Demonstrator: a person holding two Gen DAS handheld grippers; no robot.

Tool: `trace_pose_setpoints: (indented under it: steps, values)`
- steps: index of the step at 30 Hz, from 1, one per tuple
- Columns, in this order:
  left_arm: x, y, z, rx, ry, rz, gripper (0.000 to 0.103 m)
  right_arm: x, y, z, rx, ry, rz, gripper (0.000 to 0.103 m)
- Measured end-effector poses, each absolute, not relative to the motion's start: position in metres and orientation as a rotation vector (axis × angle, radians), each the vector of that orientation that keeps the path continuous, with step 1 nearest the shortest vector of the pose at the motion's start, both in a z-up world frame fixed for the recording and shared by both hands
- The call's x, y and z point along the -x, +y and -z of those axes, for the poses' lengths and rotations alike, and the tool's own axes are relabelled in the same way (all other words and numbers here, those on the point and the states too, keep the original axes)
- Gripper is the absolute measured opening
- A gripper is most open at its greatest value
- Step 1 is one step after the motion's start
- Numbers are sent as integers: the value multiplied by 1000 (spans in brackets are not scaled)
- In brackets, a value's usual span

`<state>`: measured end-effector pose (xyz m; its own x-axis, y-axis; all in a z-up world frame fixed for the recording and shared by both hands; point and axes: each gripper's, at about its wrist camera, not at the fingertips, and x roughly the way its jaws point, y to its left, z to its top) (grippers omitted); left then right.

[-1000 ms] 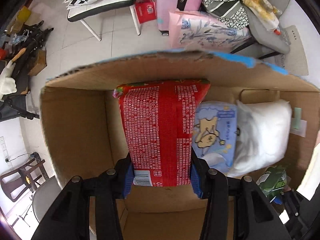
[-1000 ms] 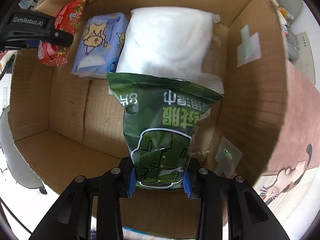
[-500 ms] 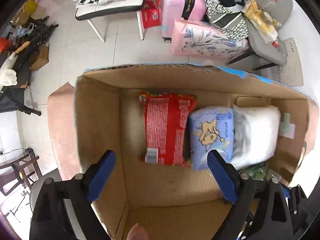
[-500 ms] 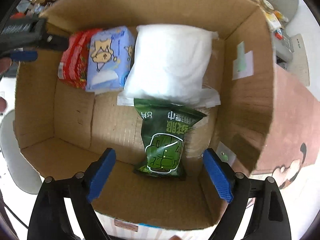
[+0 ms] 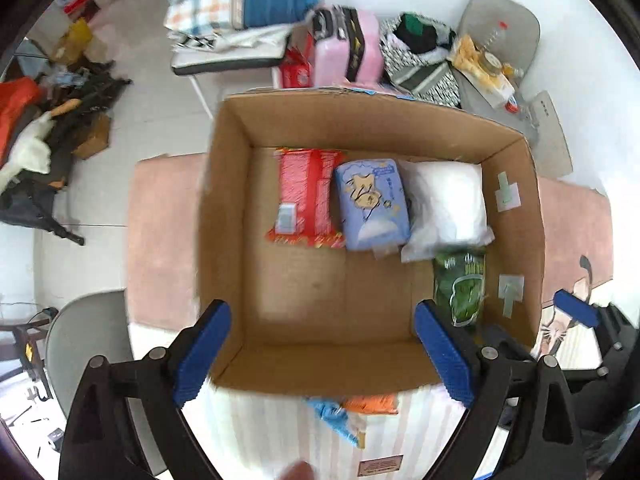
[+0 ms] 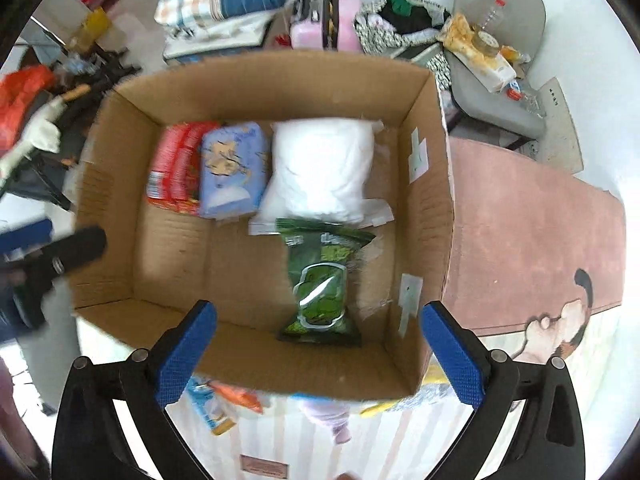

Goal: Organize soft objects
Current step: 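Grasp the lavender cloth with the right tool while the left tool grasps the orange snack bag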

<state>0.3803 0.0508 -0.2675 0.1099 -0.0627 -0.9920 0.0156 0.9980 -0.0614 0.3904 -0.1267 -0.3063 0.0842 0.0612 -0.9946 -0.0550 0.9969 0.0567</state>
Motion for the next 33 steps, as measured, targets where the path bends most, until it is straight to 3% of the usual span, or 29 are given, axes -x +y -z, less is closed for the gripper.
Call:
trace_pose_setpoints:
  steps: [6, 10, 12, 13, 14, 15, 22, 24, 25, 30, 33]
  values:
    - [-313, 61, 249, 61, 1361, -9, 94, -333, -132, 274, -4, 1354, -78, 103]
    - [-280, 60, 275, 62, 1405, -20, 93, -293, -135, 295, -18, 1370, -83, 98]
    - [-270, 56, 298, 63, 1460, -7, 77, -278, -136, 319, -41, 1429, -92, 85]
    - [-267, 53, 309, 54, 1487, -2, 71, -273, -138, 332, -63, 1464, -96, 70]
    - [-264, 48, 318, 42, 1508, 7, 58, -270, -141, 349, -92, 1507, -102, 58]
    - [-262, 43, 329, 26, 1535, 11, 48, -268, -143, 364, -112, 1537, -103, 56]
    - [-265, 16, 365, 68, 1615, 116, 50, -267, -148, 427, -144, 1617, -112, 55]
    - [-268, 6, 375, 86, 1650, 159, 50, -267, -149, 429, -113, 1618, -103, 41]
    - [-269, 2, 381, 88, 1666, 179, 50, -265, -153, 429, -115, 1630, -90, 40]
    - [-276, -15, 411, 18, 1725, 182, 51, -248, -177, 430, -207, 1685, -116, 39]
    - [-280, -21, 427, -1, 1757, 171, 58, -246, -187, 433, -258, 1682, -125, 45]
